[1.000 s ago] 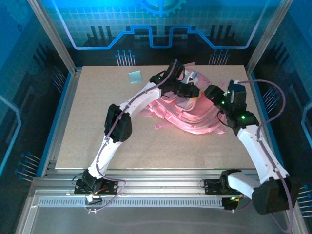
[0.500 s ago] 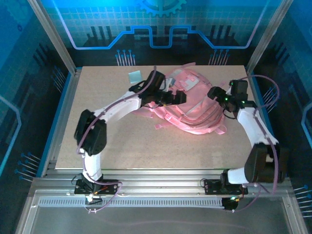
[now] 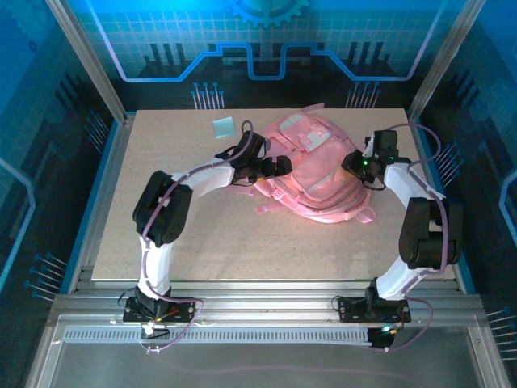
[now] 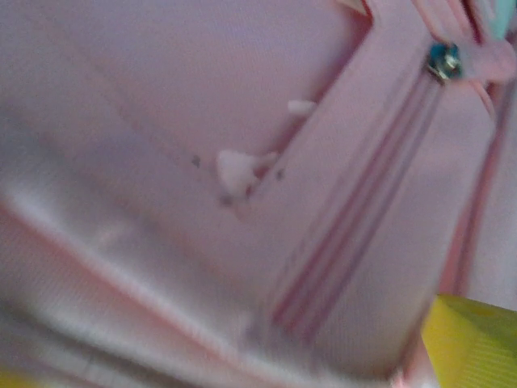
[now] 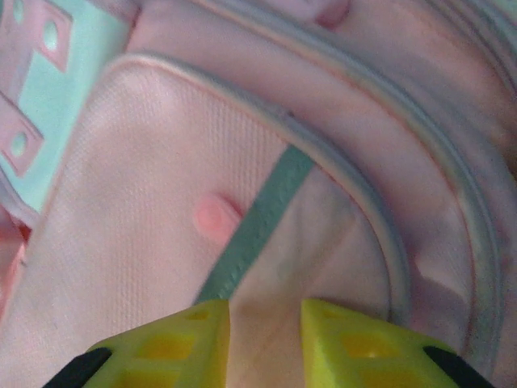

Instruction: Pack the student bag

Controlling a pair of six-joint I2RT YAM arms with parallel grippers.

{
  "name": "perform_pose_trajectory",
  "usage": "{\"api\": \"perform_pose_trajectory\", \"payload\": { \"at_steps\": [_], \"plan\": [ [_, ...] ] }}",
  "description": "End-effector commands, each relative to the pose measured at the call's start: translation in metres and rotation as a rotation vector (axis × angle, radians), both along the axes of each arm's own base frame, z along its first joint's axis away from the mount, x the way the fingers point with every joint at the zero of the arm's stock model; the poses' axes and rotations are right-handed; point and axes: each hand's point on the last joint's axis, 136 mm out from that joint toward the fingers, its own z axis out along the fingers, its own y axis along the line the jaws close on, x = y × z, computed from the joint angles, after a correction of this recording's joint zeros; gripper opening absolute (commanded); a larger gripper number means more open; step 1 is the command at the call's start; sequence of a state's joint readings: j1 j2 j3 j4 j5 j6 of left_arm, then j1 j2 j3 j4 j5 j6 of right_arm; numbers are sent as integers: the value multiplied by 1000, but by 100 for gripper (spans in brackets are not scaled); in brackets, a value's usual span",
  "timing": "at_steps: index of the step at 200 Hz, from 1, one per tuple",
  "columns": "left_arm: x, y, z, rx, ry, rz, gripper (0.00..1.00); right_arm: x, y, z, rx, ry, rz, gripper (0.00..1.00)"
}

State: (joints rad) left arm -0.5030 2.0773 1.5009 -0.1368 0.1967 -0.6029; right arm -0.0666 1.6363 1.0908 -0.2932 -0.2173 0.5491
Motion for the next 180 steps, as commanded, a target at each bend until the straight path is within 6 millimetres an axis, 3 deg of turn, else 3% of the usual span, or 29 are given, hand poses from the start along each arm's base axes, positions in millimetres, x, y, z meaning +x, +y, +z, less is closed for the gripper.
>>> {"api": "perform_pose_trajectory", "payload": {
  "at_steps": [1,35,51,85,127,139,180],
  "plan": [
    [41,-14,17,-49,-108,0,99,-27,-4,-6,-5,46,-31,29],
    [67,-33,22,-69,-135,-56,99,-54,-7,-8,-24,68,-74,30],
    [80,-28,25,-52,-124,-61,99,-59,-1,-3,14,51,-79,31],
    [113,31,34,124,-129,18,99,-61,18,18,62,0,-45,38],
    [147,115,30,280,-134,152,99,-62,38,54,76,-63,24,71],
    [152,130,26,313,-130,169,99,-65,41,57,74,-67,34,78],
    [165,173,5,475,-116,207,99,-73,44,61,91,-70,43,87]
  ]
}}
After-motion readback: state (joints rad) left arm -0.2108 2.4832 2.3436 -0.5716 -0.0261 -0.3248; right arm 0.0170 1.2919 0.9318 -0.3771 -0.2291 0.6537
